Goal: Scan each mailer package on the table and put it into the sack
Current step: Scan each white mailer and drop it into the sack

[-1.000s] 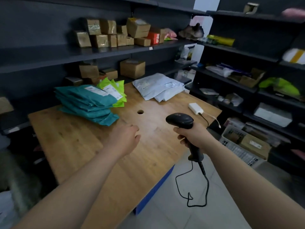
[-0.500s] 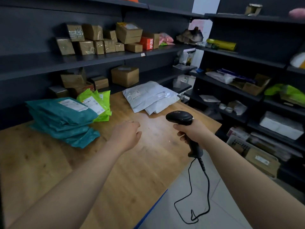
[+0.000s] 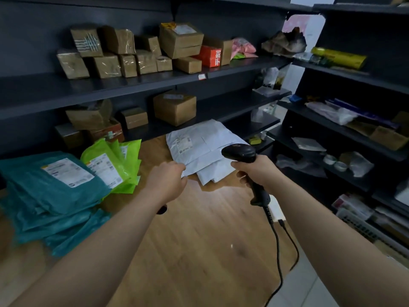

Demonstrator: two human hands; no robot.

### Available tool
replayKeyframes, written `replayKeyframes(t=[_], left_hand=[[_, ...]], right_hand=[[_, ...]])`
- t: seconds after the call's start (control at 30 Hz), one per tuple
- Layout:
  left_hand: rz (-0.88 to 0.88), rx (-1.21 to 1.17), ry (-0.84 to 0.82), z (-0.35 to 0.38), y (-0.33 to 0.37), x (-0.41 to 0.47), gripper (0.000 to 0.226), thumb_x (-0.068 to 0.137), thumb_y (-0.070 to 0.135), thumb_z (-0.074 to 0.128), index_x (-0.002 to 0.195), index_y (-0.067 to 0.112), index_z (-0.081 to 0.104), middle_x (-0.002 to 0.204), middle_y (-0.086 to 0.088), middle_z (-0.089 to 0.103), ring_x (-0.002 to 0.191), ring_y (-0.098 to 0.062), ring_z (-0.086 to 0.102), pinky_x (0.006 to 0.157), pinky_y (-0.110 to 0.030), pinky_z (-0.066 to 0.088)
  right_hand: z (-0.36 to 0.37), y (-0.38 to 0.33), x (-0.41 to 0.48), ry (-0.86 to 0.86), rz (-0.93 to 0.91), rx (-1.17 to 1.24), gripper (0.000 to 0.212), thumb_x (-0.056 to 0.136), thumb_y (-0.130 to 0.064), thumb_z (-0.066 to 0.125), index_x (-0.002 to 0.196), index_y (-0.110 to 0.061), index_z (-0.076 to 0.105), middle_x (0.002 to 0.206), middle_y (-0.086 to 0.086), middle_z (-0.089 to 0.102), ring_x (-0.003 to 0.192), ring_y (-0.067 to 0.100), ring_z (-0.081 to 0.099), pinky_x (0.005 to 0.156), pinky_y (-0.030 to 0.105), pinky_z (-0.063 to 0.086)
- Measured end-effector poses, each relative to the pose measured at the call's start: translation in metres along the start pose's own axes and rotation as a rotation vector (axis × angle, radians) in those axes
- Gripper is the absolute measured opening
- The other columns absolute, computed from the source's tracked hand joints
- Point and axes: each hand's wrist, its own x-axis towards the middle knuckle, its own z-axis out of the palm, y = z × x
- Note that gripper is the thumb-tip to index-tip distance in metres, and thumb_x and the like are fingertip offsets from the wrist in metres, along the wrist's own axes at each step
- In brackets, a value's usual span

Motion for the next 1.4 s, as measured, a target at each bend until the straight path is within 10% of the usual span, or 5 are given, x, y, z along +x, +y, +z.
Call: replayKeyframes(t=[0.63,0.93,1.23,1.4], left_hand=[[-0.642,-0.335,-0.25,0.155,-0.041,0.197,0.032,0.092,0.029,0.053,0.114,0.007,0.058,0.114,-0.01,0.063,0.099,-0.027,0.06,0.077,-0.034,0.05],[-1.026,-0.803,-0.253,0.189,-0.052,0.242,0.047,0.092,0.034,0.059,0.125,0.002,0.053,0.112,-0.011,0.06,0.093,-0.028,0.06,0.062,-0.033,0.052],[-1.044,-0.838,0.09,0.18,-0.048,0.202,0.018,0.088,0.021,0.061,0.095,0.004,0.06,0.091,-0.011,0.063,0.074,-0.024,0.056,0.055,-0.029,0.04],[-1.111,-1.146,0.201,0.171,-0.039,0.127,0.038,0.081,-0.007,0.06,0.117,0.001,0.048,0.109,-0.009,0.062,0.1,-0.029,0.062,0.086,-0.04,0.05]], right_hand=[[-0.01,-0.001,0.296,-0.1,-0.06,-0.046,0.022,0.086,-0.032,0.071,0.095,-0.013,0.063,0.079,0.005,0.058,0.077,0.021,0.056,0.078,0.038,0.047],[-0.001,-0.001,0.341,-0.19,0.018,-0.052,0.033,0.09,-0.033,0.069,0.111,-0.008,0.064,0.089,0.006,0.06,0.071,0.012,0.052,0.058,0.023,0.039],[-0.009,0.009,0.309,-0.187,0.013,-0.08,0.027,0.089,-0.033,0.069,0.1,-0.009,0.067,0.087,0.006,0.061,0.069,0.012,0.053,0.057,0.022,0.041],[-0.004,0.032,0.259,-0.275,0.053,-0.109,0.025,0.086,-0.033,0.073,0.088,-0.01,0.065,0.077,0.007,0.058,0.067,0.018,0.055,0.058,0.027,0.041]])
